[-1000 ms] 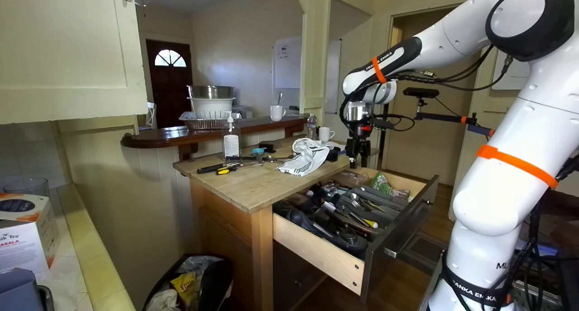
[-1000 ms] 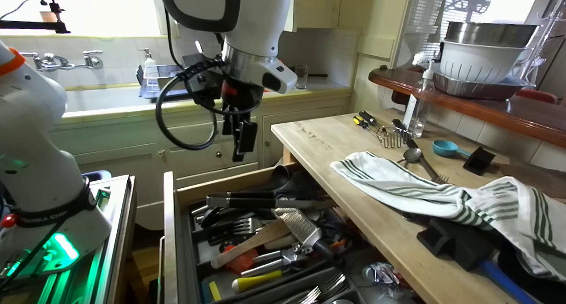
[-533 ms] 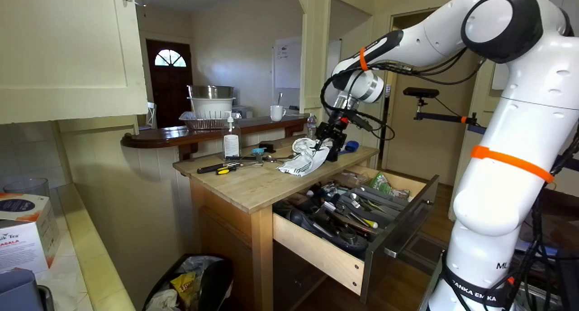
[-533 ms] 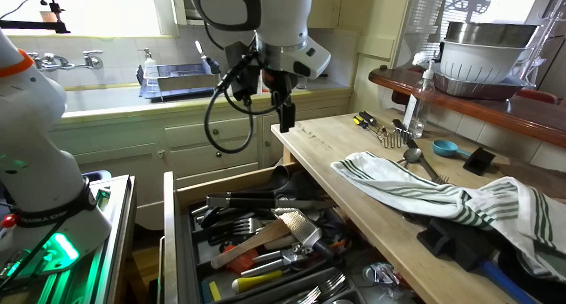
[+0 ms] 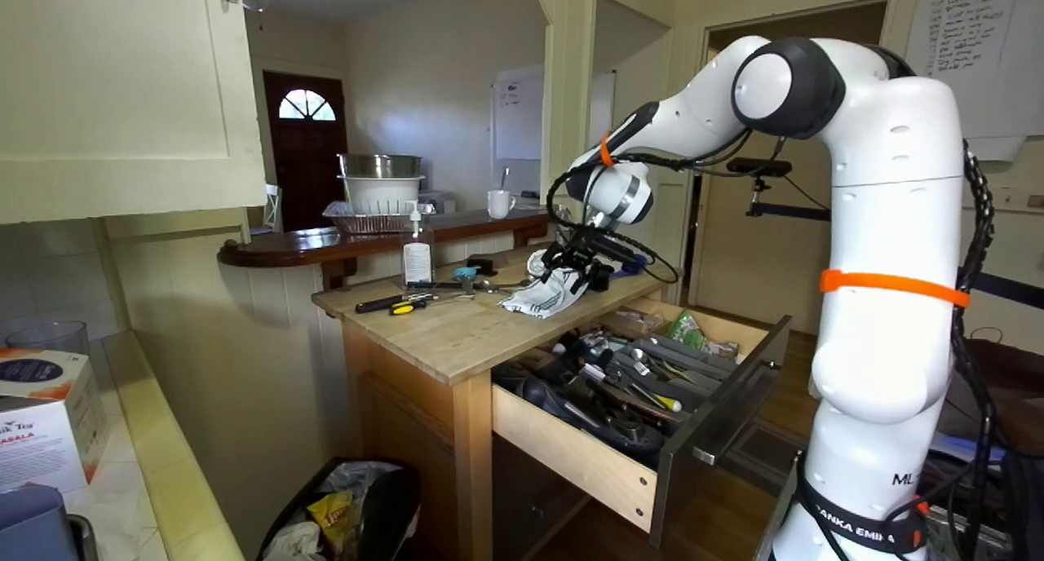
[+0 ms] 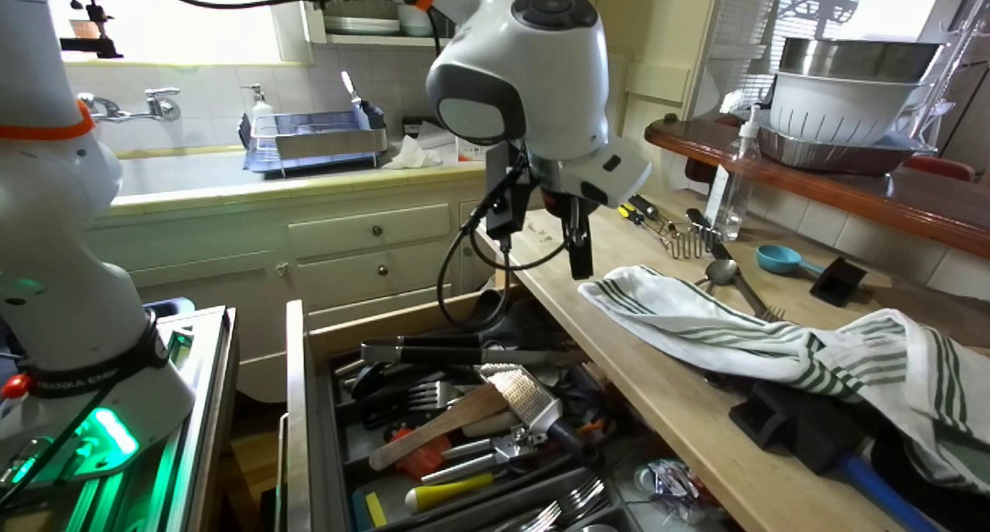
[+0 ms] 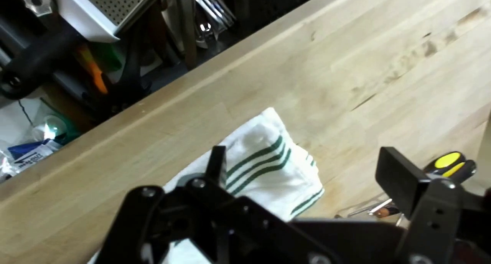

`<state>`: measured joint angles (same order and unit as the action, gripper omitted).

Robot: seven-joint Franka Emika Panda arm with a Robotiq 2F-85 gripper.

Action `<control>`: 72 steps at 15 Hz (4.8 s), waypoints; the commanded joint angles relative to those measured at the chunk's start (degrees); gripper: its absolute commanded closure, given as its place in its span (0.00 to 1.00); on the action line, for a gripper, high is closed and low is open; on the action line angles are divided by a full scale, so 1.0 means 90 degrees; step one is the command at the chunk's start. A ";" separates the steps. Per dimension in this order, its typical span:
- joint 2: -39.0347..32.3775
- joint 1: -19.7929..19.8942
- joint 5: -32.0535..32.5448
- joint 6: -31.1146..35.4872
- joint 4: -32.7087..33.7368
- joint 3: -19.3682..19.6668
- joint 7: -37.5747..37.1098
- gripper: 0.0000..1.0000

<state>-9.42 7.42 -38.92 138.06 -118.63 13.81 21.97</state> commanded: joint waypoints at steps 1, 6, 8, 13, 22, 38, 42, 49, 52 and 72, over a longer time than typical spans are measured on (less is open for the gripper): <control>-0.0171 0.0341 0.0074 -0.0097 0.0133 -0.0327 -0.0116 0.00; -0.0374 0.0478 0.0051 -0.0427 0.0430 -0.0424 -0.0190 0.00; -0.0643 0.0526 -0.0215 -0.0259 0.0614 -0.0516 -0.0331 0.00; -0.1157 0.0718 -0.0663 0.0397 0.0980 -0.0700 -0.0674 0.00; -0.2014 0.1113 -0.1028 0.1034 0.1716 -0.0937 -0.0704 0.40; -0.2108 0.1204 -0.0709 0.1116 0.1740 -0.0964 -0.0981 1.00; -0.1608 0.1225 -0.0379 0.1027 0.1470 -0.0935 -0.0707 0.99; -0.1063 0.1151 -0.0706 0.1194 0.2047 -0.1591 0.0869 0.99; -0.1262 0.1100 -0.1298 0.1433 0.2644 -0.2011 0.1725 0.99; -0.1298 0.0539 0.0084 0.0810 0.1752 -0.1480 0.1758 0.04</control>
<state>-26.41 13.59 -43.60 144.73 -95.37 -3.42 45.75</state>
